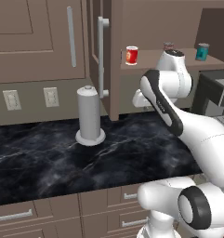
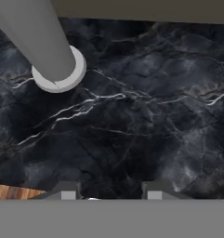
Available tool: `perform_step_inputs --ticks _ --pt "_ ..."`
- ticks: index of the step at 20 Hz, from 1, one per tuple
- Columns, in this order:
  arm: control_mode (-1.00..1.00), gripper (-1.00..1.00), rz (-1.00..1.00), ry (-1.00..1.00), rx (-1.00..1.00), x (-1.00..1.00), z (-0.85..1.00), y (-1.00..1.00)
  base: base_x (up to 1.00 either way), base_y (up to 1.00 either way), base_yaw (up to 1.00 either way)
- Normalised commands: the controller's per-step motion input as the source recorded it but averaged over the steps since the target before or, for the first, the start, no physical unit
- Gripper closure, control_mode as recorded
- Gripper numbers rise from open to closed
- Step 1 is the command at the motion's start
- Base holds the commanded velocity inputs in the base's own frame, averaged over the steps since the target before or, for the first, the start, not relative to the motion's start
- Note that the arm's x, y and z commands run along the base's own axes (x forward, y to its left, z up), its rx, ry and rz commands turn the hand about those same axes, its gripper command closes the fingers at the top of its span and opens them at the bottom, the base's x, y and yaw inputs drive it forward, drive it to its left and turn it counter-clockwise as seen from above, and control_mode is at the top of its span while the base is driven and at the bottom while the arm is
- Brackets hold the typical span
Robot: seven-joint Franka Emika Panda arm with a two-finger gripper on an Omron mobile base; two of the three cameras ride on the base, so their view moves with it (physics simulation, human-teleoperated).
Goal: Stack two cans on top of the other two cans in the cabinet.
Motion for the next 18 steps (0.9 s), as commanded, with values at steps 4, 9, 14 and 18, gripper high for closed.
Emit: perform_step_inputs --ticks 4,9,14,18 --pt "-1.0 -1.0 0.0 -0.13 0.0 -0.15 0.0 0.0 0.0 0.0 0.0" --pt "-1.0 -1.0 -0.01 -0.41 0.02 -0.2 0.23 -0.03 0.0 0.0 0.0" --pt "-1.0 -1.0 -0.02 -0.41 0.02 -0.05 0.5 0.0 0.0 0.0 0.0" --pt "-1.0 -1.0 0.0 -0.37 0.0 0.03 0.54 -0.01 0.0 0.0 0.0"
